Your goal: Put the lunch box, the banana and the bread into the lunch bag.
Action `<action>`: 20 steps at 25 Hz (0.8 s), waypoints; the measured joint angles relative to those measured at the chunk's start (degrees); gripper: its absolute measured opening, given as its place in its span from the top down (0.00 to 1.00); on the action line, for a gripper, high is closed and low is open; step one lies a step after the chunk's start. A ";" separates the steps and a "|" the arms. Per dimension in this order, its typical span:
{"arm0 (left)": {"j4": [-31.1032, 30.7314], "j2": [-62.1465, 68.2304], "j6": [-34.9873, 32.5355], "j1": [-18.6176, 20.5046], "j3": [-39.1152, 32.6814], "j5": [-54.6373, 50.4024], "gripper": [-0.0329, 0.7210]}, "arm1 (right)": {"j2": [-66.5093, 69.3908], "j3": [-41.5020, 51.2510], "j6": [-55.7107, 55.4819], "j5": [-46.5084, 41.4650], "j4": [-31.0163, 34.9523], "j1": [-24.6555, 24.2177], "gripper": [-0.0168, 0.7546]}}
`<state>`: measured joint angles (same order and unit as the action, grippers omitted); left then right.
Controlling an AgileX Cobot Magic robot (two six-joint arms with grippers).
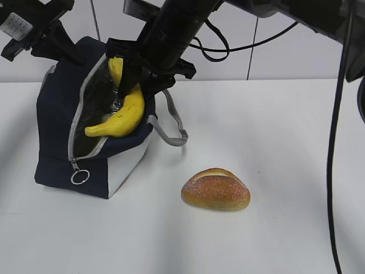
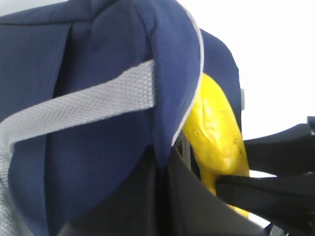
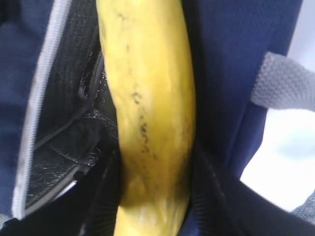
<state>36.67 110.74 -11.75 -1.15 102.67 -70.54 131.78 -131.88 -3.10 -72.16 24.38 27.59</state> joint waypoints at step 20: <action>0.30 0.00 0.00 0.00 0.00 0.00 0.96 | 5.17 0.00 0.13 11.69 -1.05 2.51 0.32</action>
<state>36.97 110.74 -11.75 -1.15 102.67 -70.54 136.96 -131.88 -2.97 -60.47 23.34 30.10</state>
